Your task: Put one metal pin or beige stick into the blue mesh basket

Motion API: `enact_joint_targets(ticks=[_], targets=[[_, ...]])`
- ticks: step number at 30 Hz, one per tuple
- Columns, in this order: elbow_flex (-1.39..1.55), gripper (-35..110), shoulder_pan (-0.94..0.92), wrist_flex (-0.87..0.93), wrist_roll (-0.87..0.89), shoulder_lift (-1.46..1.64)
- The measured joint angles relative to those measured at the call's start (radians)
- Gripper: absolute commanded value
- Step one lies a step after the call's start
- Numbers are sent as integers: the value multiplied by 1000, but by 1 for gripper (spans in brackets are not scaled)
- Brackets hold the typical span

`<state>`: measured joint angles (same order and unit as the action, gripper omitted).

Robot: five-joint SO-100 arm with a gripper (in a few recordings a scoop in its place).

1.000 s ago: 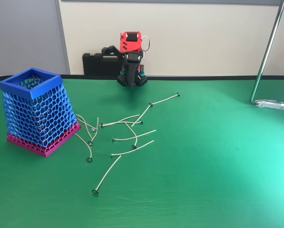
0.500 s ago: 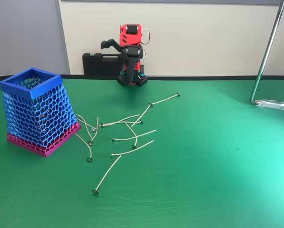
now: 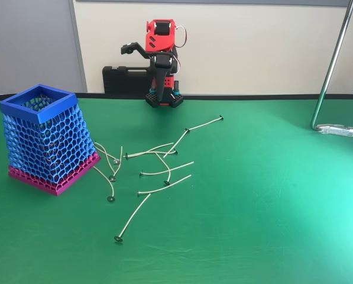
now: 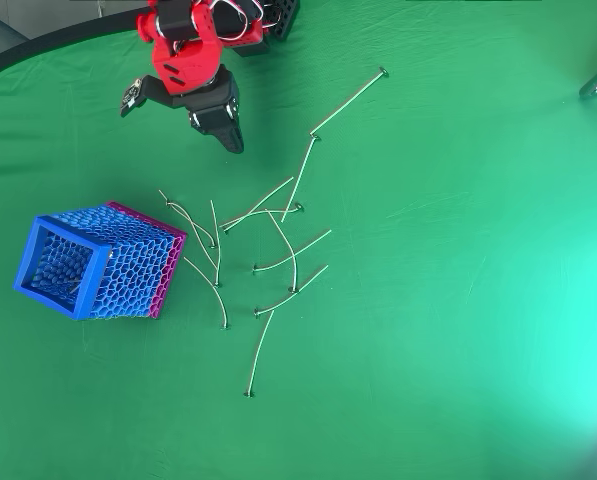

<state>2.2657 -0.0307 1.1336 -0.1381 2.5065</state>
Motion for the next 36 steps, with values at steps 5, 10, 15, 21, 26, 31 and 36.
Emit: enact_joint_targets(ticks=[5, 10, 15, 21, 26, 31, 36], targets=[[-155, 0, -28, 15, 5, -161], [-321, 0, -25, 29, 18, -308], [-468, 0, -3, 34, 26, -451], [-617, 0, 46, 61, 41, -595], [-807, 0, 64, 152, 58, -764], [-976, 0, 63, 184, 80, -896], [-1080, 0, 63, 195, 89, -980]])
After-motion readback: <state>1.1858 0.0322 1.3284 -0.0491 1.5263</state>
